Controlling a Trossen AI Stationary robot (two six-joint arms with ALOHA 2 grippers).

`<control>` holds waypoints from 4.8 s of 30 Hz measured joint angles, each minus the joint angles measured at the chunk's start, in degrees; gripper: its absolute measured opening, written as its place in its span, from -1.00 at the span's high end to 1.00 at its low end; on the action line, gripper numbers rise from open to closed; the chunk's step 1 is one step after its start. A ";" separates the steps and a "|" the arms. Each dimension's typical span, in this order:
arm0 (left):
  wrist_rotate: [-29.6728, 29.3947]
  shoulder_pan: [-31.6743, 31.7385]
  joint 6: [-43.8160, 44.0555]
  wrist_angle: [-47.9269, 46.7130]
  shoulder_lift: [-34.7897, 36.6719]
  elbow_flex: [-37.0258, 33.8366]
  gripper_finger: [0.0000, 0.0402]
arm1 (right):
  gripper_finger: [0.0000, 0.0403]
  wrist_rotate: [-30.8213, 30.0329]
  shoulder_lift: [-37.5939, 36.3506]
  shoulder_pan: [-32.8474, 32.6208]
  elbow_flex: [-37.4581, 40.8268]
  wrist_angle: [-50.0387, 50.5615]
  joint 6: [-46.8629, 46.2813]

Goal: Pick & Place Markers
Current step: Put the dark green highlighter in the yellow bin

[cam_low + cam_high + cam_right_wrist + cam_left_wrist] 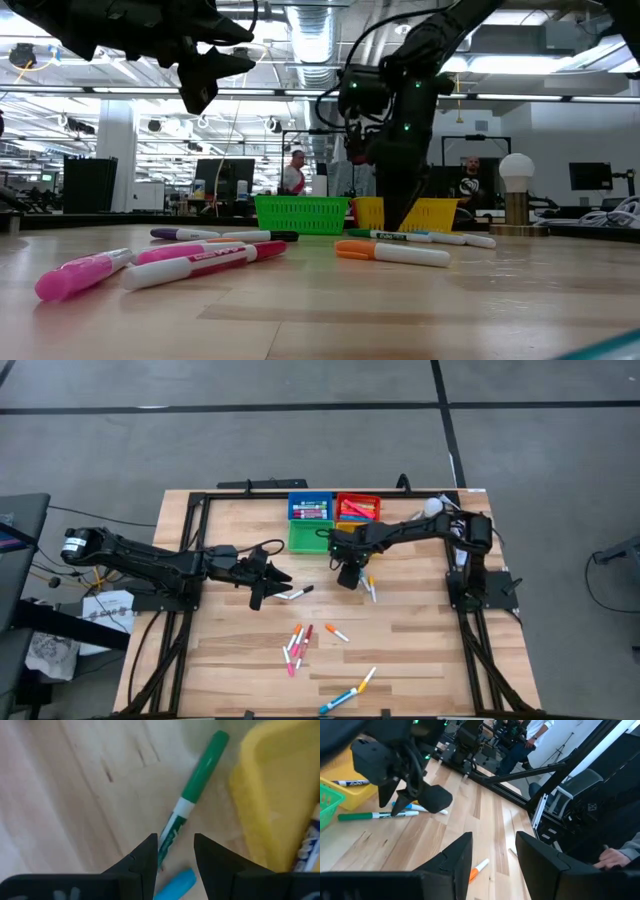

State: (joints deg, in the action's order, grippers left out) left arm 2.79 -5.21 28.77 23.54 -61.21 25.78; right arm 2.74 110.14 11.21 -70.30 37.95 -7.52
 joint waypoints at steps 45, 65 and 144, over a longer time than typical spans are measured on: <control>0.00 0.00 -0.44 0.09 0.00 0.00 0.25 | 0.41 -7.24 0.78 -10.16 -0.20 -0.48 -6.01; 0.00 0.00 -0.45 0.09 0.00 0.00 0.25 | 0.41 -7.77 1.57 -6.85 -1.65 -1.26 -6.06; 0.00 0.00 -1.95 0.60 0.00 0.02 0.25 | 0.83 58.46 -32.98 17.17 -1.45 -6.89 -6.03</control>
State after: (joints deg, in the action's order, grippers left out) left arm 2.79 -5.21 26.83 24.14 -61.21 25.80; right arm 61.20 77.17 28.38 -71.75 31.05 -13.55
